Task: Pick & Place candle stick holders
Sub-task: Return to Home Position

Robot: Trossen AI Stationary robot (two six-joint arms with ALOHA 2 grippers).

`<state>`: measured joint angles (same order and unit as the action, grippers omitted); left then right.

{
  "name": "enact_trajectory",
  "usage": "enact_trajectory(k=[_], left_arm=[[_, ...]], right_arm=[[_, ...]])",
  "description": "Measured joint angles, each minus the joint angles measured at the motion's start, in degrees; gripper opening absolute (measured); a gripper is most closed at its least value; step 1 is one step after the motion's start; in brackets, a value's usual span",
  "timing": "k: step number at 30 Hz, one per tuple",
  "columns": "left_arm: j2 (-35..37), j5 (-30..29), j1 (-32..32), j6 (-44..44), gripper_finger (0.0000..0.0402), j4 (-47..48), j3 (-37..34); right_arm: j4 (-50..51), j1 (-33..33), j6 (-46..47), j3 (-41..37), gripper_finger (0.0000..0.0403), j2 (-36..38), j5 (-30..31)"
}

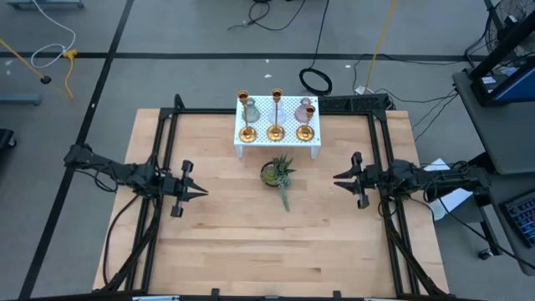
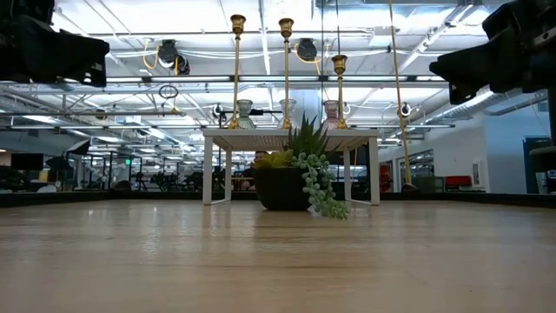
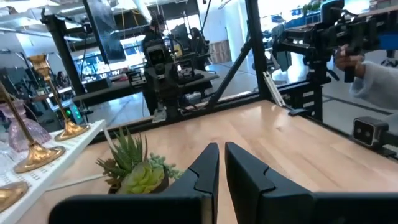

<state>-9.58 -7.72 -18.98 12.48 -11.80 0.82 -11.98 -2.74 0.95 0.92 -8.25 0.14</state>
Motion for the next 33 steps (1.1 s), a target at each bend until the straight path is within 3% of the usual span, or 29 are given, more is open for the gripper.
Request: enact_trajectory(k=[6,12,33], left_arm=[[1.13,-2.9,0.02,-0.11,0.0035,1.36,0.02],[0.96,-2.8,0.0,0.5,0.0035,9.67,0.17],[0.11,-2.85,0.07,-0.95,0.0035,8.69,0.22]], right_arm=[[1.8,0.0,0.07,-0.05,0.0077,0.0,0.0],[4.53,0.0,-0.19,-0.06,0.0077,-0.09,-0.02],[4.49,0.0,-0.13,-0.12,0.0077,-0.04,-0.02]])
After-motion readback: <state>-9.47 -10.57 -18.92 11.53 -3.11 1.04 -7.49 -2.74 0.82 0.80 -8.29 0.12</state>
